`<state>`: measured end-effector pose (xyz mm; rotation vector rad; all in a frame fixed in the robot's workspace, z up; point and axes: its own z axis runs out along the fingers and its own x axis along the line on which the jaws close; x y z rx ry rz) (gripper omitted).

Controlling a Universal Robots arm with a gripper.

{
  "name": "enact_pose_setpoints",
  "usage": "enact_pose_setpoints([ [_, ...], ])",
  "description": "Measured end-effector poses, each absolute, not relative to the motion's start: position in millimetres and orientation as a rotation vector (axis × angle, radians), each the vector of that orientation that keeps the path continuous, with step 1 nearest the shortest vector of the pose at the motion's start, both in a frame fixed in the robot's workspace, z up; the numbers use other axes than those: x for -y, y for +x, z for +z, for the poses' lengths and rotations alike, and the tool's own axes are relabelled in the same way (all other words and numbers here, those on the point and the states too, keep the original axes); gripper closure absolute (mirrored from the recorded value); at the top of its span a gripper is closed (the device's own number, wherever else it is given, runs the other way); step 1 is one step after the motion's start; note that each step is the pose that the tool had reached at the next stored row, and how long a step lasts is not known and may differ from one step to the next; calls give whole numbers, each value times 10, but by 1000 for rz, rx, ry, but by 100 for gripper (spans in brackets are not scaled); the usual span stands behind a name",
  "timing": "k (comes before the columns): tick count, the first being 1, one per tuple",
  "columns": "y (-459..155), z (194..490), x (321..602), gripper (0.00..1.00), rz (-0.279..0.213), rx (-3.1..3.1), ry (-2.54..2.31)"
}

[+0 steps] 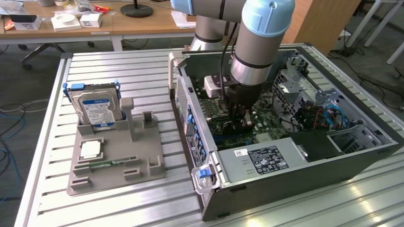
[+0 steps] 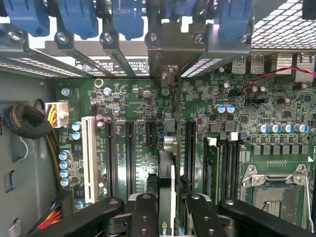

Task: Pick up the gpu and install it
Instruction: 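Insert the gpu into the slot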

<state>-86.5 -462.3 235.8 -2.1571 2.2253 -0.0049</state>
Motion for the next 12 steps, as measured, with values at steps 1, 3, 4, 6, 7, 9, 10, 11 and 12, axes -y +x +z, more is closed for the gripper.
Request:
enact_pose_setpoints([
  [1,-865,2357,4623,74,-5,-2225,-2157],
  [3,-865,2356,4622,74,-5,-2225,-2157],
  [4,-865,2356,4622,74,-5,-2225,-2157],
  [6,-865,2356,4622,74,-5,-2225,-2157],
  [7,-865,2356,4622,74,-5,-2225,-2157],
  [9,-865,2356,4622,74,-5,-2225,-2157],
  [10,-865,2354,4622,74,-5,-2225,-2157],
  [11,-865,2351,4622,74,-5,-2225,-2157],
  [12,-865,2350,4622,74,-5,-2225,-2157],
])
